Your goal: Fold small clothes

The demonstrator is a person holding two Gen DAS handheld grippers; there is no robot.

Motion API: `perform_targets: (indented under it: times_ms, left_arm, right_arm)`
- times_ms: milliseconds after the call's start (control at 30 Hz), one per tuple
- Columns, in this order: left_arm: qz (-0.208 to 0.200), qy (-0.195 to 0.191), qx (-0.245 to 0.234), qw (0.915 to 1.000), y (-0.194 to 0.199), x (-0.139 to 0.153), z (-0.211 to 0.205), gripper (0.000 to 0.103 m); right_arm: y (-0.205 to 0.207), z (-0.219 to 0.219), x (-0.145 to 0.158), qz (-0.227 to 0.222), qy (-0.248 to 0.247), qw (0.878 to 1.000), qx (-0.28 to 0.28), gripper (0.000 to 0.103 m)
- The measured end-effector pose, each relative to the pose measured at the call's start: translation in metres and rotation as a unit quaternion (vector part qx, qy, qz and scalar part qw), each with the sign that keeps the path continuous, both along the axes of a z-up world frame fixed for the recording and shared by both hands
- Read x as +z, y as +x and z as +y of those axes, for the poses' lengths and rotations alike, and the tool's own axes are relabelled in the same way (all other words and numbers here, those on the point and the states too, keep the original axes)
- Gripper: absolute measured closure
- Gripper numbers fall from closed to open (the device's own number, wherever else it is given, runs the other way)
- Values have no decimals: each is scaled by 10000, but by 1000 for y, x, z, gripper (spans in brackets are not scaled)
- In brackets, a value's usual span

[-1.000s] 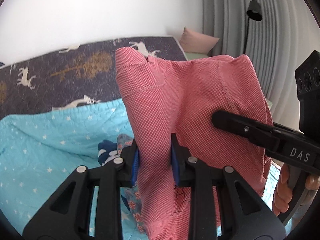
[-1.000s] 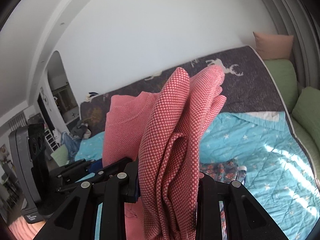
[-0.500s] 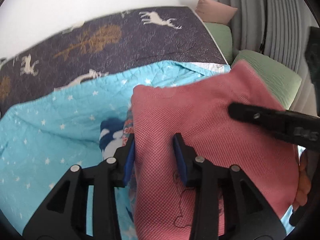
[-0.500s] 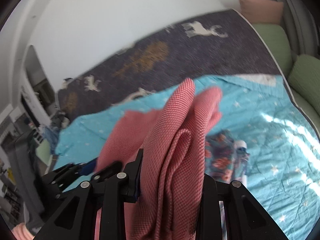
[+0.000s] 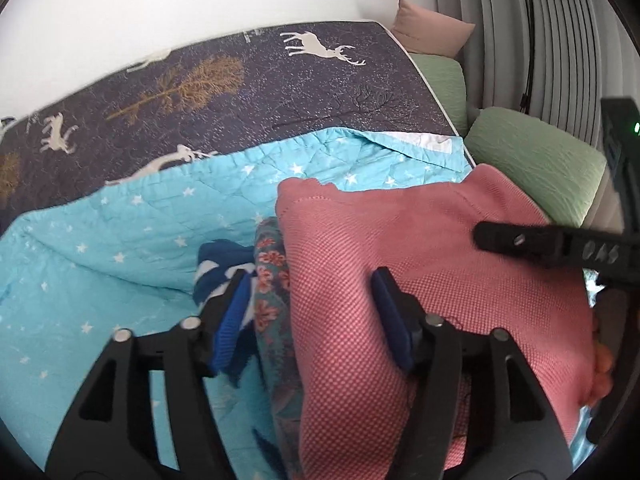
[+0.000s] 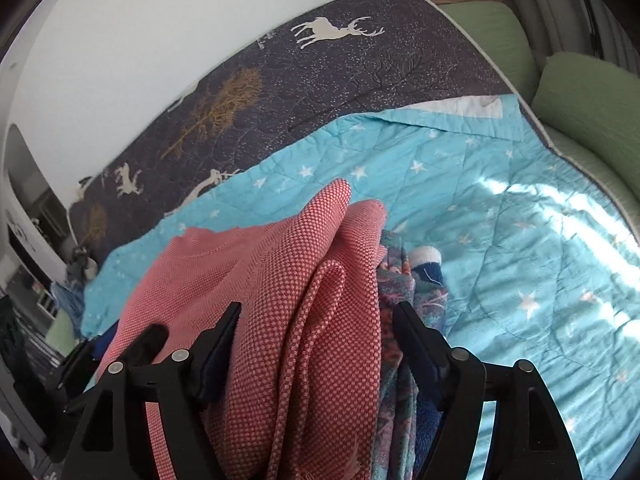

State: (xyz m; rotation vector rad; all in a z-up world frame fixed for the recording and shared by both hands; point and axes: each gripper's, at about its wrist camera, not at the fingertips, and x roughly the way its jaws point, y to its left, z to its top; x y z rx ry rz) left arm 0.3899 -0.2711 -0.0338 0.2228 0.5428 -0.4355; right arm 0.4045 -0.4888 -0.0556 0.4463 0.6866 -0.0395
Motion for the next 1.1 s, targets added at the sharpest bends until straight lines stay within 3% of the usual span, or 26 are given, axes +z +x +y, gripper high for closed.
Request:
perform_targets:
  times_ms: [133,233,367,467,567,733,867,1000,1100]
  left_arm:
    - [92,-88,-64,9999,-20,20,19,32]
    - [-71,-190,-128,9997,-47,33,39,32]
    - [-129,-319,-156,9993,-88,45,68,29]
    - [-100,-440,-363,9983,-132,54,89,18]
    - [-262,-304,-393,9984,-175,61,103,17]
    - [-405,-500,-375,9972,-238,84,128,9]
    - [-783,-596,-303,9947,-293,105,146,4]
    - [-981,-491,-262,9936,-336,110,158,3]
    - [-847,-407,-251,9953,-356,106,165,3]
  right_arm:
    - [-37,-5,23,-17,275,9991,-314,24]
    - [-76,0,46,-140,-213,9986,-468,23]
    - [-131,15,73,-397,-428,9979,-275,23]
    - [-176,36,85,-566,-474,9973,13,23]
    - [-228,80,96,-824,-1046,9906,301,19]
    - [-296,138,96,-986,-1537,9828,263,16]
    - [-338,170,96,-1057,-1860,9768,78,11]
    - [-364,176,98,-1052,-1611,9813,-38,11]
    - [-379,180,100,-919,-1586,9829,-201,11]
